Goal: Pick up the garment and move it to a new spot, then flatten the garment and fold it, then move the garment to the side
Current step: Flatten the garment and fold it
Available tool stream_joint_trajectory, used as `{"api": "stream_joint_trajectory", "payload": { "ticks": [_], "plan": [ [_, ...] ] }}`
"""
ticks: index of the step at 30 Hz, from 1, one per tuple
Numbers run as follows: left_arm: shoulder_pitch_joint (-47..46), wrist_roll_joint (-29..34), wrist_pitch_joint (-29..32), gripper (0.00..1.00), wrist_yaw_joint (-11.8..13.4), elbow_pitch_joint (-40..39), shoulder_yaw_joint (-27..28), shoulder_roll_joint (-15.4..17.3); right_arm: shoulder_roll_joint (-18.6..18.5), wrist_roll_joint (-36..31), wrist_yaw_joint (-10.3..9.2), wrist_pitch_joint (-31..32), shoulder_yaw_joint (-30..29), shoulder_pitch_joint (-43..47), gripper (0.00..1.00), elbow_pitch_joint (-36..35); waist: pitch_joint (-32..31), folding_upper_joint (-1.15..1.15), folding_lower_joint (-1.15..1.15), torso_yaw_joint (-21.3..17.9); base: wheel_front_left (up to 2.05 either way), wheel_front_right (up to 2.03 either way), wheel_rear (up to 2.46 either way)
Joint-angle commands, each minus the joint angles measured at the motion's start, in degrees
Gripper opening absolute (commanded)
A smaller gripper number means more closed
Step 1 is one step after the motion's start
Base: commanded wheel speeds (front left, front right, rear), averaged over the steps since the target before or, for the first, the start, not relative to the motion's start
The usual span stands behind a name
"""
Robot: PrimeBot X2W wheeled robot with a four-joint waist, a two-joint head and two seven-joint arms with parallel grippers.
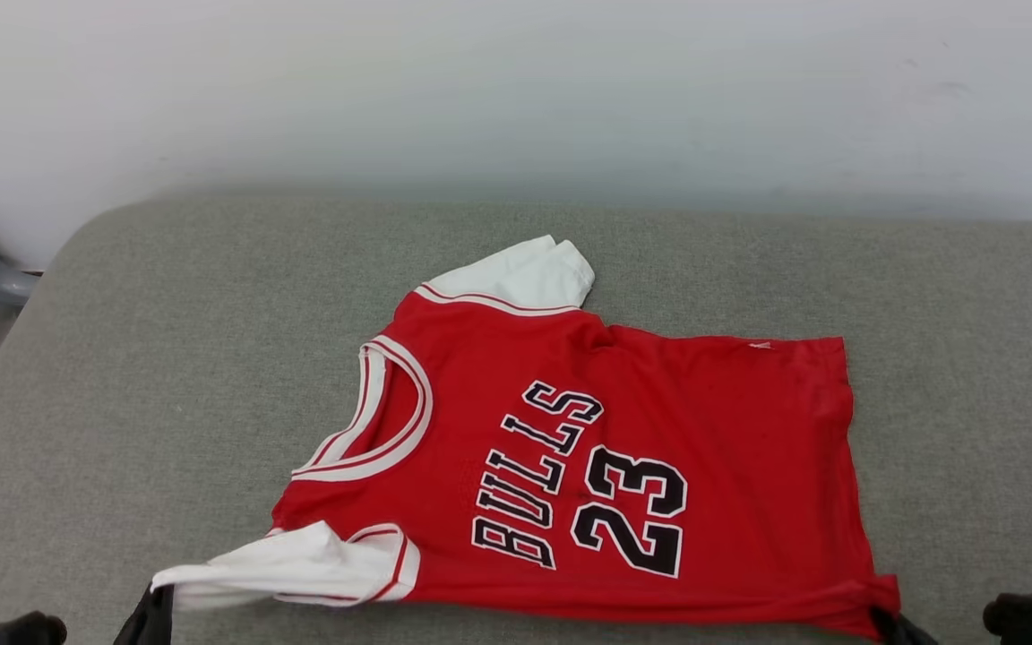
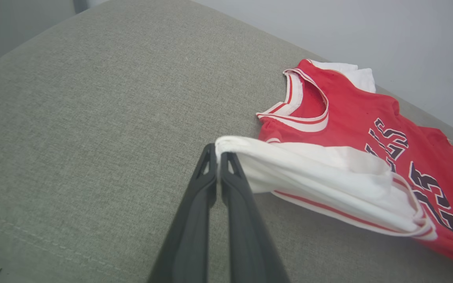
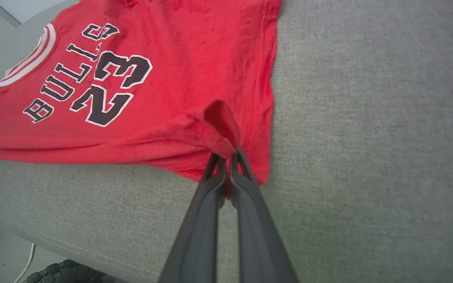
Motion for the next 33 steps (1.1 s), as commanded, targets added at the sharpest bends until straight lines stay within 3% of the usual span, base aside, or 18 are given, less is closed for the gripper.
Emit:
{"api": "stream_joint_trajectory", "payload": {
  "ticks": [1, 9, 20, 30, 31, 32, 33],
  "plan": [
    [-1.45, 0.07, 0.22, 0.00, 0.07, -0.54, 0.16, 0.74, 0.07, -0.26, -0.16, 0.57, -0.83, 0.14, 0.00, -1.44, 0.97, 0.00, 0.01, -0.19, 0.00, 0.00, 0.00],
    [-10.82, -0.34, 1.65, 0.00, -1.90, 2.23, -1.46, 0.38, 0.99, -2.15, -0.14, 3.35, 0.01, -6.83, 0.00, -2.81, 5.95, 0.00, 0.01, -1.73, 0.00, 0.00, 0.00],
    [-24.83, 0.92, 1.85, 0.00, -5.99, 13.28, -5.21, -0.69, -0.61, -2.91, -0.15, 0.39, 0.61, -17.86, 0.00, 6.03, 13.59, 0.00, 0.01, -2.73, 0.00, 0.00, 0.00],
    [-33.47, -0.21, 7.24, 0.00, -9.46, 24.44, -9.54, -2.80, -0.80, -3.33, -0.15, -2.43, 3.91, -23.00, 0.00, 15.16, 17.24, 0.00, 0.01, -2.47, 0.00, 0.00, 0.00],
    [-33.85, -0.29, 7.58, 0.00, -9.74, 25.29, -9.84, -2.94, -0.81, -3.05, -0.15, -2.69, 4.45, -23.25, 0.12, 15.93, 17.17, 0.00, 0.01, -2.47, 0.00, 0.00, 0.00],
    [-34.09, -0.39, 7.77, 0.09, -10.01, 26.13, -10.09, -3.10, -1.03, -2.85, -0.14, -3.08, 5.12, -23.49, 0.35, 16.64, 16.94, 0.00, 0.01, -2.48, 0.00, 0.00, 0.00],
    [-34.25, -0.48, 7.79, 0.42, -10.18, 26.82, -10.15, -3.23, -1.04, -2.44, -0.14, -3.41, 5.60, -23.66, 0.60, 17.21, 16.71, 0.00, 0.01, -2.50, 0.00, 0.00, 0.00]
  ]
}}
